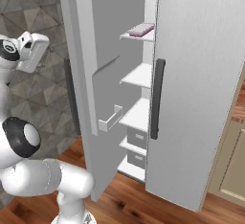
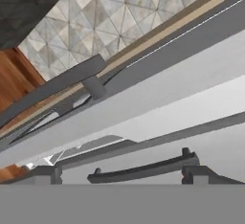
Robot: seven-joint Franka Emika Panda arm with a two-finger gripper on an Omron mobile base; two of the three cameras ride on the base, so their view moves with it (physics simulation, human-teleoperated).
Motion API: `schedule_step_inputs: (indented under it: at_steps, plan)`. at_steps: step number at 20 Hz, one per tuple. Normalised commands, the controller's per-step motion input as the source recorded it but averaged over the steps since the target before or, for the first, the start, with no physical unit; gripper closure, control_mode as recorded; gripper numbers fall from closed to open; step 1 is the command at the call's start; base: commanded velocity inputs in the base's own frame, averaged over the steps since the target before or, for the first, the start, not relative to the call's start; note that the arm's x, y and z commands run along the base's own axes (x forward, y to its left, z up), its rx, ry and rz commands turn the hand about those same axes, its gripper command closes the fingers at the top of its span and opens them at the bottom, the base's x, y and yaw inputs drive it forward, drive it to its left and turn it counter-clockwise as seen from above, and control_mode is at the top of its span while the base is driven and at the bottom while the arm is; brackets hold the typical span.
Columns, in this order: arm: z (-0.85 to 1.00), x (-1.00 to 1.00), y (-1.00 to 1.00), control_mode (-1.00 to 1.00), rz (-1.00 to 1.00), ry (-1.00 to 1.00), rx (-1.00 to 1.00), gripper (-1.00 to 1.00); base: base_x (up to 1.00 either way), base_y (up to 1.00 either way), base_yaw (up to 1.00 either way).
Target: The ice cube tray has been filled with water. Take the tray and place it in the freezer to make ice. Close the freezer door after placing the tray.
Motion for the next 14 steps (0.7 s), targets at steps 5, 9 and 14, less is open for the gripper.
schedule_step_inputs:
  at_steps: [5, 9, 14]
  plan:
    - [0.00, 0.41, 0.13, -1.00, 0.00, 0.02, -0.04, -1.00, 0.00, 0.00, 0.00]
    - [0.00, 0.17, 0.14, -1.00, 0.00, 0.00, -0.08, -1.00, 0.00, 0.00, 0.00]
    - [-0.02, 0.20, 0.05, -1.00, 0.00, 0.00, -0.09, -1.00, 0.00, 0.00, 0.00]
